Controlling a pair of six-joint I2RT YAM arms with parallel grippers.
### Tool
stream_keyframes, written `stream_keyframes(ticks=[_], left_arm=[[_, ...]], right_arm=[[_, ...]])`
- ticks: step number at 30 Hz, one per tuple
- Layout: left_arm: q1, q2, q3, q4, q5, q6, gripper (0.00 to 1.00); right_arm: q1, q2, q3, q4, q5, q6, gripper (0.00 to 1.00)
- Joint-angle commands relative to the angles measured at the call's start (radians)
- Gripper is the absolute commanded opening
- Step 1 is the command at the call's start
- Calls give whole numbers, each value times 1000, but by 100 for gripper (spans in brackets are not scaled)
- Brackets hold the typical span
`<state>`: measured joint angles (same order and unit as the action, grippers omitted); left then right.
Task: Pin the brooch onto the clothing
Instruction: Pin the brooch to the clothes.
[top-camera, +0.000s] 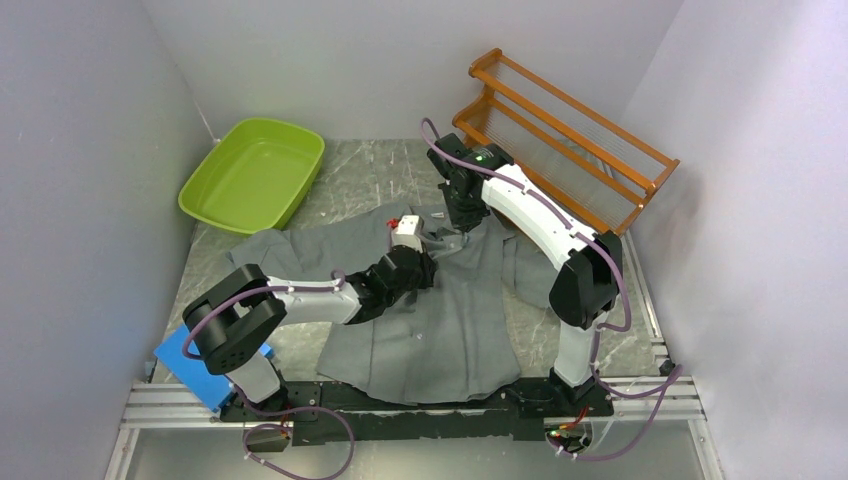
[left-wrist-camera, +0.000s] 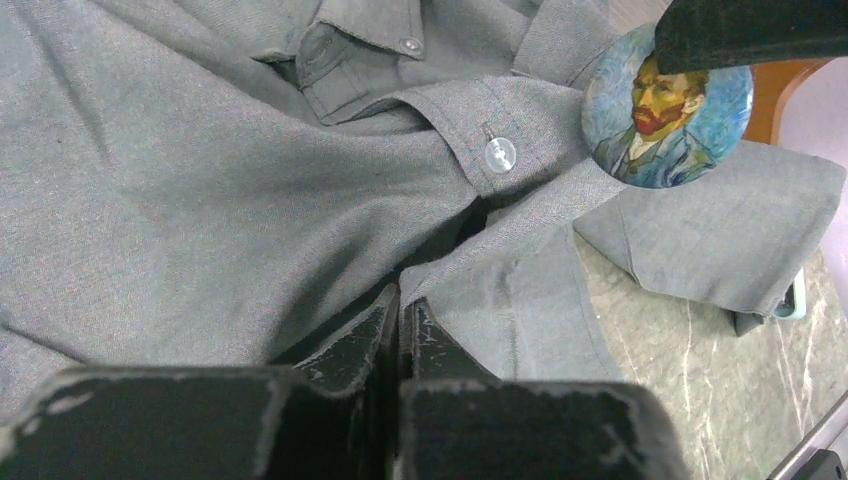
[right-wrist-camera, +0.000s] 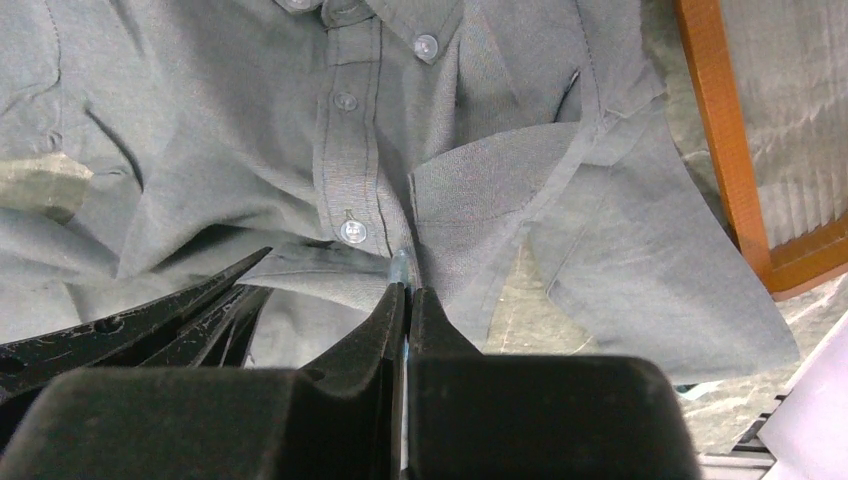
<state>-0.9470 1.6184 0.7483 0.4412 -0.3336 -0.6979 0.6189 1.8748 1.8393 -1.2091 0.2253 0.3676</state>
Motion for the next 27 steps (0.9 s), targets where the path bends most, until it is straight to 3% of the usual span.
stream_keyframes(ticks=[1, 4, 6, 7, 15, 27], left_arm=[[-4, -17, 22, -86, -49, 48, 17], [-28, -49, 65, -98, -34, 122, 56], [-55, -69, 104, -116, -40, 173, 72], [-70, -73, 124, -121, -43, 198, 74], [-94, -82, 166, 0, 39, 222, 71], [-93, 22, 251, 21, -71, 130, 70]], right_arm=[[-11, -49, 34, -14, 48, -22, 0], [-11, -42, 35, -18, 42, -20, 0], [-11, -39, 35, -17, 39, -18, 0], [-11, -37, 35, -17, 35, -19, 0], [-11, -32, 35, -18, 33, -21, 0], [-11, -36, 46, -24, 31, -23, 0]])
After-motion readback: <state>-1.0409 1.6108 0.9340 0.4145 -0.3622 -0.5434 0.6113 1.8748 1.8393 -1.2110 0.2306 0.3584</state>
